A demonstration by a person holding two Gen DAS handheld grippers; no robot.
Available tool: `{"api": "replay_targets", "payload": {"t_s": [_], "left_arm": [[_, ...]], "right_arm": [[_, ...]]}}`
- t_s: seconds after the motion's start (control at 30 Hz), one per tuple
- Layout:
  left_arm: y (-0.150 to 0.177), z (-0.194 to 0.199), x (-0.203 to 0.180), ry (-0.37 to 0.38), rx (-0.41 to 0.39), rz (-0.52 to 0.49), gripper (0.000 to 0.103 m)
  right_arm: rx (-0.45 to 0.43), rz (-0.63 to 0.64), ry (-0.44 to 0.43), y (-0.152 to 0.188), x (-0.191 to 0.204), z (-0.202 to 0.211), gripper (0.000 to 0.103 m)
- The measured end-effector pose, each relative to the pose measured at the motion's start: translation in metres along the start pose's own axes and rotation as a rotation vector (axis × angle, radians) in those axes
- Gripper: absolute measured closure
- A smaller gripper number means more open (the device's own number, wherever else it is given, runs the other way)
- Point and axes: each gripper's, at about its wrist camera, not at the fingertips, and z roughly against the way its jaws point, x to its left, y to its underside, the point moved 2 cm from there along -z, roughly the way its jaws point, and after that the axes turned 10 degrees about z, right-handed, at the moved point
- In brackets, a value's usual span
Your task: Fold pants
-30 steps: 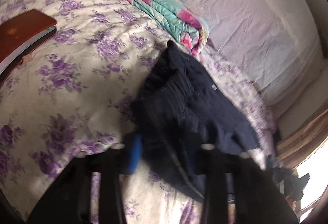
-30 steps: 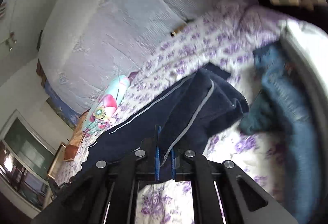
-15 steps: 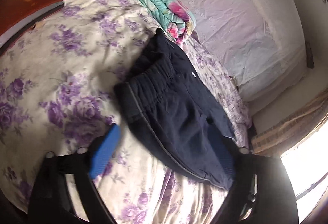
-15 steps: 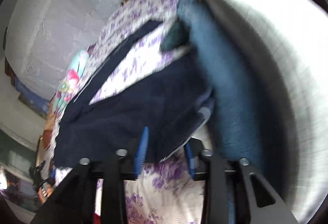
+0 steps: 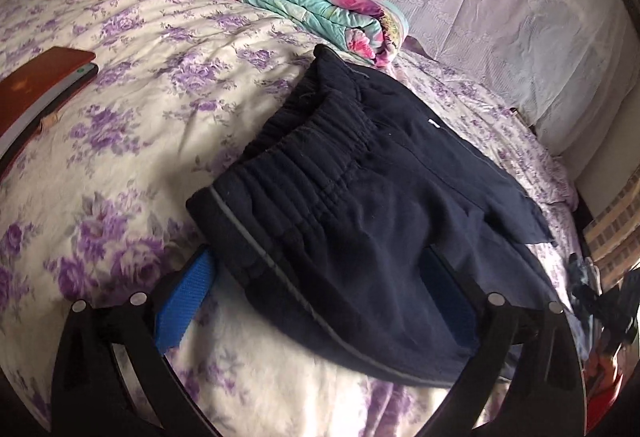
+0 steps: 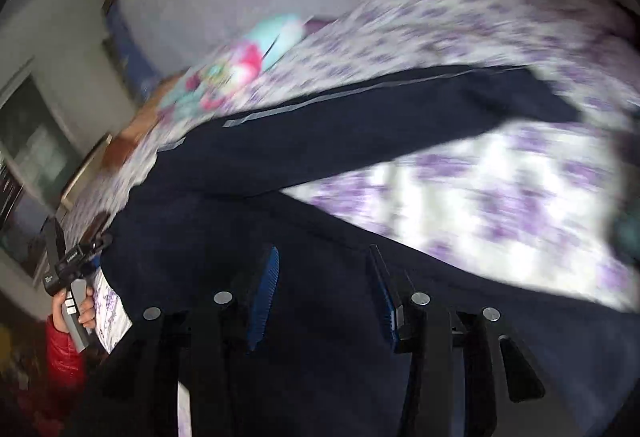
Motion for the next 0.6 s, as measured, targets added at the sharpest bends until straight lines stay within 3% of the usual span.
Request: {"api": "replay_targets", "payload": {"t_s": [0.1, 0.13, 0.17, 0.23, 0.27, 0.33, 0.4, 0.5, 0.6], "left_arm": [[-0.001, 0.001, 0.001, -0.005, -0.015, 0.005, 0.012], [-0.001, 0.002, 0.003, -0.038, -0.029, 0.001, 0.036], [-0.002, 0.002, 0.006, -0.065, -0.033, -0.009, 0.047], [-0.005, 0.002, 0.015, -0.028, -0.017, 0.008, 0.049], [-0.007, 0.002, 0.017, -0.016, -0.009, 0.015, 0.05], [-0.007, 0.002, 0.019, -0.012, -0.001, 0.004, 0.05], [-0.006, 0.003, 0.019, -0.007, -0.001, 0.001, 0.05], [-0.004, 0.013, 0.02, 0.007, 0.002, 0.017, 0.049], [-0.005, 0.037, 0.025, -0.006, -0.043, 0.034, 0.045]], "right_arm": [[0.057, 0.021, -0.14, -0.029, 0.028, -0.057, 0.057], [0.076, 0.037, -0.175, -0.035, 0.038, -0.071, 0.057], [0.093, 0.048, -0.195, -0.041, 0.043, -0.082, 0.058], [0.142, 0.057, -0.164, -0.053, 0.045, -0.118, 0.058], [0.158, 0.056, -0.123, -0.058, 0.038, -0.133, 0.065], [0.131, 0.023, -0.108, -0.069, 0.021, -0.143, 0.075], [0.097, -0.023, -0.072, -0.078, 0.006, -0.141, 0.075], [0.076, 0.011, -0.019, -0.074, 0.009, -0.119, 0.065], [0.03, 0.112, 0.019, -0.064, 0.03, -0.09, 0.046]]}}
